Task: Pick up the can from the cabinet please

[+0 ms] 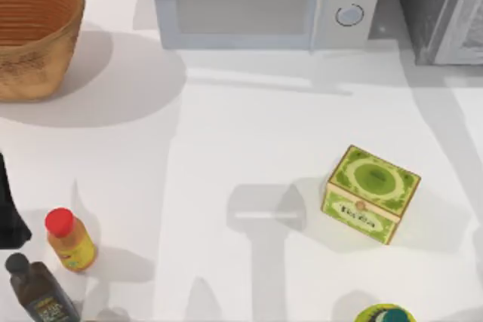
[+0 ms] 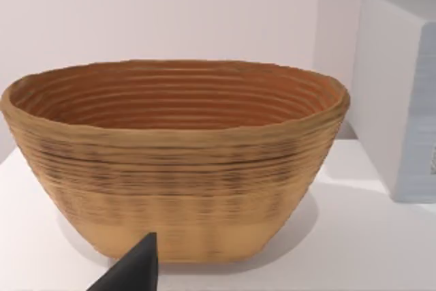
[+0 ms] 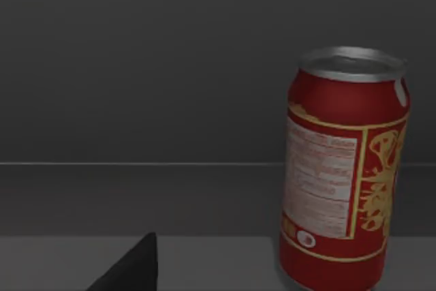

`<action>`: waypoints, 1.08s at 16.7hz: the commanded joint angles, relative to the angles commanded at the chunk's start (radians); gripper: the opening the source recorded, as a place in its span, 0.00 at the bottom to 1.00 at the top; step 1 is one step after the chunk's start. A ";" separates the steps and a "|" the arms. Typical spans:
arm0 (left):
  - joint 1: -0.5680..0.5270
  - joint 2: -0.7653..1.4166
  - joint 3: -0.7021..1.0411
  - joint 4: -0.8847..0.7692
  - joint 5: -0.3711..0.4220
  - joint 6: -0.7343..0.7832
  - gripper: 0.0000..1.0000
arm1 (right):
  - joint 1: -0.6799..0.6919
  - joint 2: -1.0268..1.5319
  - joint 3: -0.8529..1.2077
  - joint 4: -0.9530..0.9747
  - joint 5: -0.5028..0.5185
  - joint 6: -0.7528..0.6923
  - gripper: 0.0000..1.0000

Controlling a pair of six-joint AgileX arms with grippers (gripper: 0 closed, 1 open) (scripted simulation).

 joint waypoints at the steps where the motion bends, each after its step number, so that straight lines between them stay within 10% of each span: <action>1: 0.000 0.000 0.000 0.000 0.000 0.000 1.00 | -0.001 0.003 0.003 0.000 0.000 0.000 1.00; 13: 0.000 0.000 0.000 0.000 0.000 0.000 1.00 | -0.037 0.231 0.235 -0.004 -0.029 0.000 1.00; 18: 0.000 0.000 0.000 0.000 0.000 0.000 1.00 | -0.037 0.231 0.235 -0.004 -0.029 0.000 0.62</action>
